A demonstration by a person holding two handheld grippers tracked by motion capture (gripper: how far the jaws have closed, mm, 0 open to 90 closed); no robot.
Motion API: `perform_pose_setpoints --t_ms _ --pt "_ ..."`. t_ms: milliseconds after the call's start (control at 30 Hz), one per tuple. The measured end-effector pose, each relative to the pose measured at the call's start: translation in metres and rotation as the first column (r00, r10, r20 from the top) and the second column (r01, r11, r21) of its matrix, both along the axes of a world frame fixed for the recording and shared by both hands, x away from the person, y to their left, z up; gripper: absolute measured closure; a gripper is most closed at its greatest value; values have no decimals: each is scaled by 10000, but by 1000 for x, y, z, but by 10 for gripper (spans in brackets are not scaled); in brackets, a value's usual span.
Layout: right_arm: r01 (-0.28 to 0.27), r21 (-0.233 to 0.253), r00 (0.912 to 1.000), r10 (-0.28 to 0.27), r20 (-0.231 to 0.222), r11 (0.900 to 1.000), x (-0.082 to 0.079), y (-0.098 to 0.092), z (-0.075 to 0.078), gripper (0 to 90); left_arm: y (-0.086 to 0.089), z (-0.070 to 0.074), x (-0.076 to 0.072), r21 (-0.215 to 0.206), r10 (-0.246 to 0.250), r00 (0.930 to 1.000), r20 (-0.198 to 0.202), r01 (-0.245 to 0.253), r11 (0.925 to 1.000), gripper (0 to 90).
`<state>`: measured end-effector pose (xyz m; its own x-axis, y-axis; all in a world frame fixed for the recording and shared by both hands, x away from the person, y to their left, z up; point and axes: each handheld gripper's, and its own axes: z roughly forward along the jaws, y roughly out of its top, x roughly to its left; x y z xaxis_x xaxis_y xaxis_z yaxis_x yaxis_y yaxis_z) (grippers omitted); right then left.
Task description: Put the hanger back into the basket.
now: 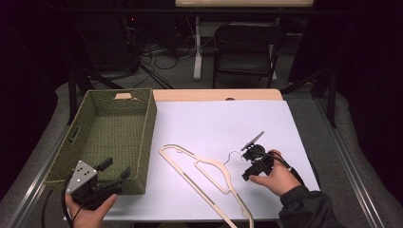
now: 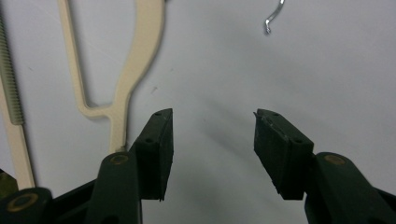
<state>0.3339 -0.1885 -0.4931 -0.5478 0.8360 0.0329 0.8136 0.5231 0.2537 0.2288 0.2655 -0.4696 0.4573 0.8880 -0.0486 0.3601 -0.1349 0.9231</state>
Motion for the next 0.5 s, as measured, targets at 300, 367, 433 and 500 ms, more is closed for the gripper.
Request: perform_pose_setpoints --t_ms 300,367,433,500 --pt "-167 -257 9996 162 -211 9995 13 31 -7 524 1 0 0 -19 25 10000 9 -25 10000 282" --pt "-75 -379 9984 53 -555 9993 14 35 -5 526 1 0 0 -9 20 10000 8 -19 10000 283" --pt "-533 -748 9946 463 -927 9958 20 42 -4 528 1 0 0 -17 21 10000 16 -21 10000 282" --pt "-469 -641 9953 412 -871 9968 21 45 -6 528 1 0 0 -23 19 10000 13 -19 10000 282"
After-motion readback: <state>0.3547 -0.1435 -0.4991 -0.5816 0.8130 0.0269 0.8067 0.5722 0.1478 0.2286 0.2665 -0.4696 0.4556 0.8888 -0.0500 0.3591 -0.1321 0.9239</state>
